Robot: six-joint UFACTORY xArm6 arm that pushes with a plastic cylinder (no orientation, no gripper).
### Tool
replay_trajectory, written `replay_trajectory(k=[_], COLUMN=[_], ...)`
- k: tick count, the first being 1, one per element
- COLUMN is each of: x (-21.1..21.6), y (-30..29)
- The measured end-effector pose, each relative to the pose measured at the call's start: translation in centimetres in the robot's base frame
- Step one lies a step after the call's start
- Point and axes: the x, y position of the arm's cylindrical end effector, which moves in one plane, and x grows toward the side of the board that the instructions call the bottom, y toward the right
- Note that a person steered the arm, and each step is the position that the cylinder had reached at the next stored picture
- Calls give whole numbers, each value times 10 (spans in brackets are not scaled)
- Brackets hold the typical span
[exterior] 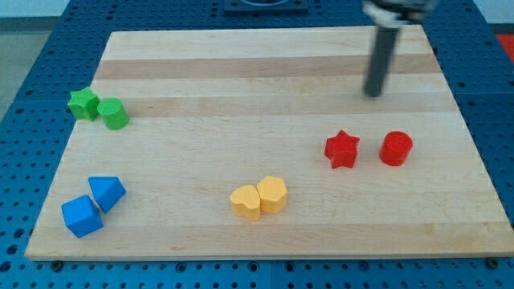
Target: Slide the red circle along with red star towards center
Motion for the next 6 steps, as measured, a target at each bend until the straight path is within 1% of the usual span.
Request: replay_trajectory(k=[1,2,3,4,6], x=[59,80,113,127,121], y=[46,21,-1,8,-240])
